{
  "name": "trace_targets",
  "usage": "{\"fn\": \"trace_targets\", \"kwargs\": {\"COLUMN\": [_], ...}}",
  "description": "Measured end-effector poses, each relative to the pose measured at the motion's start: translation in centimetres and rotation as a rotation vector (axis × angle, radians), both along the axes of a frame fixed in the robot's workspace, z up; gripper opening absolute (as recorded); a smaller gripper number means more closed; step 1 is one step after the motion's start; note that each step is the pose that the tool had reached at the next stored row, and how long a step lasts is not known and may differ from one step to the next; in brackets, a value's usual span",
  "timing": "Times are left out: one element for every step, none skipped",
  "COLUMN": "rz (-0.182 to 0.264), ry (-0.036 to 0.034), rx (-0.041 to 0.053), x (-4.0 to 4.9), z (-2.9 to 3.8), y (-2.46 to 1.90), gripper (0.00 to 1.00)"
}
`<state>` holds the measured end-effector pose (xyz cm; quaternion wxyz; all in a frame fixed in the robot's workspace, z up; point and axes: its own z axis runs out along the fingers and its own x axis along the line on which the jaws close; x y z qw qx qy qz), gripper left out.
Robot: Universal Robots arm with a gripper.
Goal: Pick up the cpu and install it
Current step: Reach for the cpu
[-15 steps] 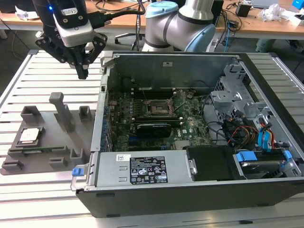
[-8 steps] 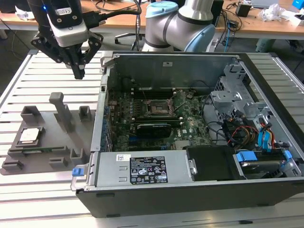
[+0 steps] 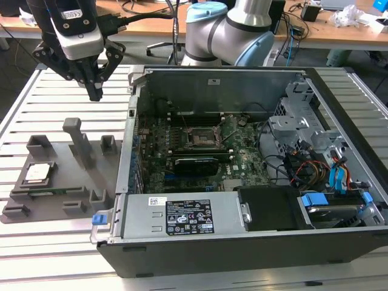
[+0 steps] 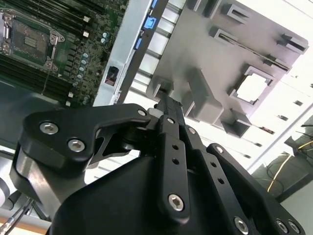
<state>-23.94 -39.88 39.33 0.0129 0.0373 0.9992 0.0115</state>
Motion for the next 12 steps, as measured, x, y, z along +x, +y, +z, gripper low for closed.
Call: {"fn": "trace_targets", "kwargs": {"rz": [0.0, 0.0, 0.0, 0.0, 0.0, 0.0, 0.0, 0.0, 0.0, 0.0, 0.0, 0.0], "ry": [0.0, 0.0, 0.0, 0.0, 0.0, 0.0, 0.0, 0.0, 0.0, 0.0, 0.0, 0.0001], "rx": [0.0, 0.0001, 0.0, 0.0, 0.0, 0.0, 0.0001, 0.0, 0.0, 0.0, 0.0, 0.0], "x": [-0.11, -0.2, -0.38, -0.47, -0.55, -0.66, -0.76, -0.9, -1.06, -1.23, -1.36, -1.49], "z": [0.0, 0.0, 0.0, 0.0, 0.0, 0.0, 0.0, 0.0, 0.0, -0.01, 0.0, -0.01], "y": [0.0, 0.0, 0.0, 0.0, 0.0, 0.0, 0.0, 0.0, 0.0, 0.0, 0.0, 0.0], "gripper": [0.11, 0.11, 0.11, 0.11, 0.11, 0.11, 0.11, 0.11, 0.11, 0.11, 0.11, 0.11]}}
